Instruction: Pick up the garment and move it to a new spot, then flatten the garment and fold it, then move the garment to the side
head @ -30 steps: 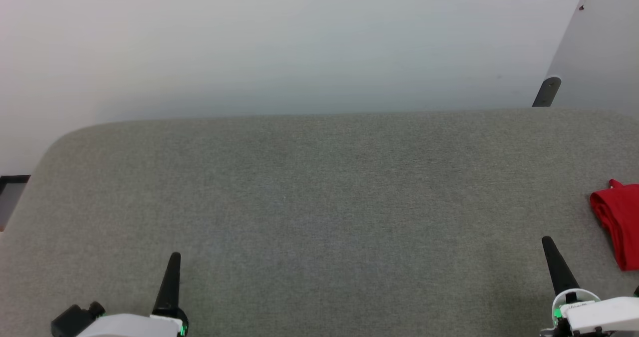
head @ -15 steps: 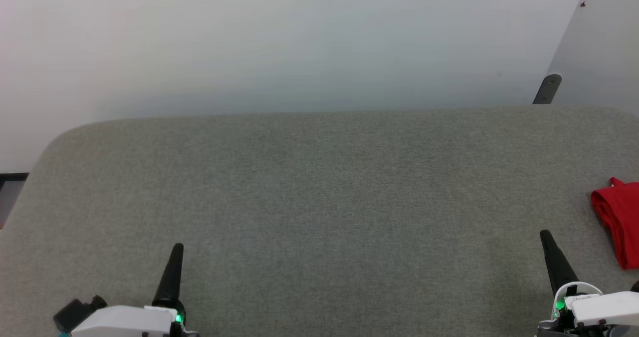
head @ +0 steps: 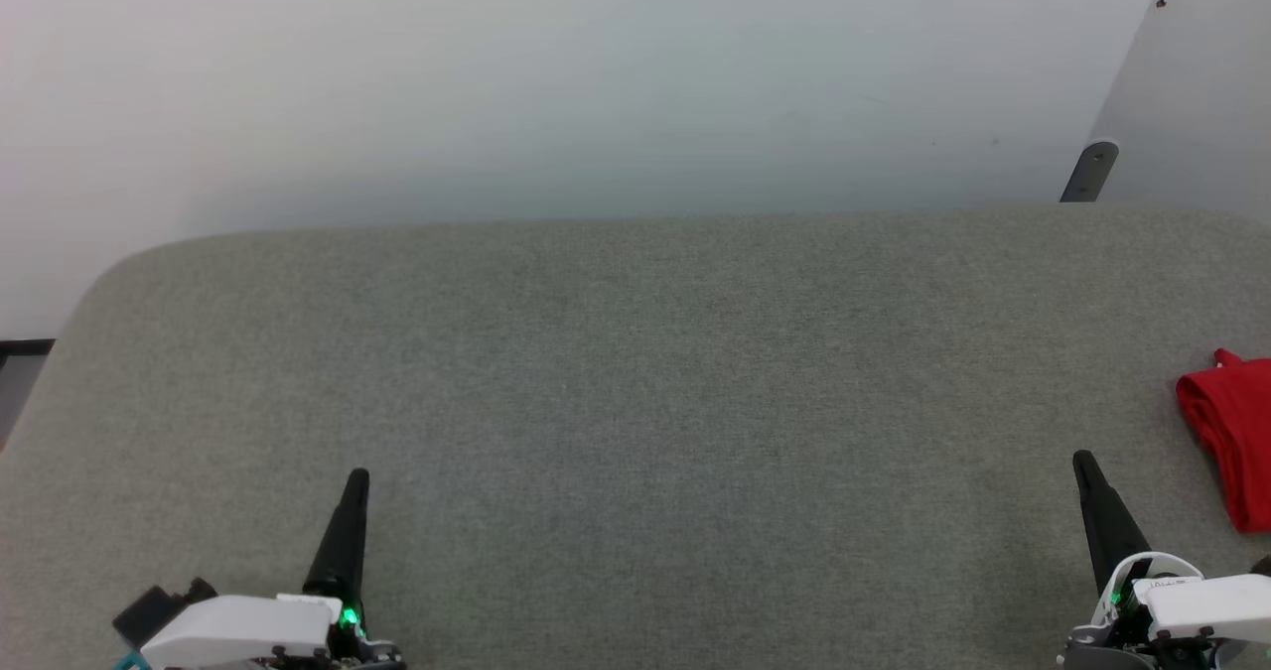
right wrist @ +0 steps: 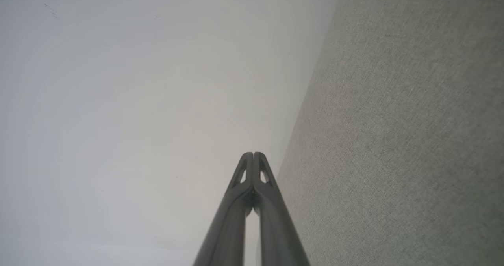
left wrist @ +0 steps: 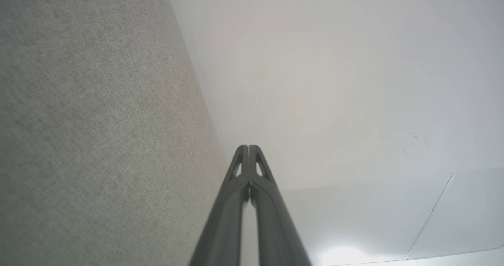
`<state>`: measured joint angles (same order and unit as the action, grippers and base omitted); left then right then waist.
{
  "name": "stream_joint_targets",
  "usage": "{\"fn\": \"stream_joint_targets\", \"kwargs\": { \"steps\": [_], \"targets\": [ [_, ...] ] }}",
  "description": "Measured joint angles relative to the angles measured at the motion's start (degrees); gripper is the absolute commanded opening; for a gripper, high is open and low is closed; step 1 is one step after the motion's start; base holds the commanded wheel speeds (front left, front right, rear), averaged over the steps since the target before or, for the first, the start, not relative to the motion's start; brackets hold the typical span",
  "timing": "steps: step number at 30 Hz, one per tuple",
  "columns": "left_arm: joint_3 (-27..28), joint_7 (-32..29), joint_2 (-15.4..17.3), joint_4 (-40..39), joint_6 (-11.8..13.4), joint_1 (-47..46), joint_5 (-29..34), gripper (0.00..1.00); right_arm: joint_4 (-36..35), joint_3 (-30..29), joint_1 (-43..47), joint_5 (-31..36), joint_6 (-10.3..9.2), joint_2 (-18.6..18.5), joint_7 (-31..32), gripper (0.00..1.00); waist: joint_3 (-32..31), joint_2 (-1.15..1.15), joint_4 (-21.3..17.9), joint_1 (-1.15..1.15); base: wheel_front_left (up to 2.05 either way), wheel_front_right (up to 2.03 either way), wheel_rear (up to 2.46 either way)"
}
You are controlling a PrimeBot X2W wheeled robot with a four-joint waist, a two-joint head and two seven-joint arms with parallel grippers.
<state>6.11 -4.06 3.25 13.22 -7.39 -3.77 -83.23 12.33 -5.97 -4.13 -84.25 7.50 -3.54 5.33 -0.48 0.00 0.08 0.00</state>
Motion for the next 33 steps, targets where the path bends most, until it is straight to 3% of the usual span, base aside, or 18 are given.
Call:
{"fn": "stream_joint_targets", "kwargs": {
  "steps": [23,33],
  "targets": [
    [0.31,-2.49,-0.27,0.8,0.0,-2.18,-8.87,0.0,1.74,-0.6,-1.61,-7.7,0.0,0.53,1.21,0.0,0.64,0.0,-0.08,0.0,0.0,0.0,0.0],
    [0.33,-2.48,-0.3,0.85,0.0,-2.22,-9.11,0.0,1.8,-0.65,-2.07,-8.03,0.0,0.57,1.23,0.0,0.66,0.0,-0.08,0.0,0.0,0.0,0.0]
  ]
}}
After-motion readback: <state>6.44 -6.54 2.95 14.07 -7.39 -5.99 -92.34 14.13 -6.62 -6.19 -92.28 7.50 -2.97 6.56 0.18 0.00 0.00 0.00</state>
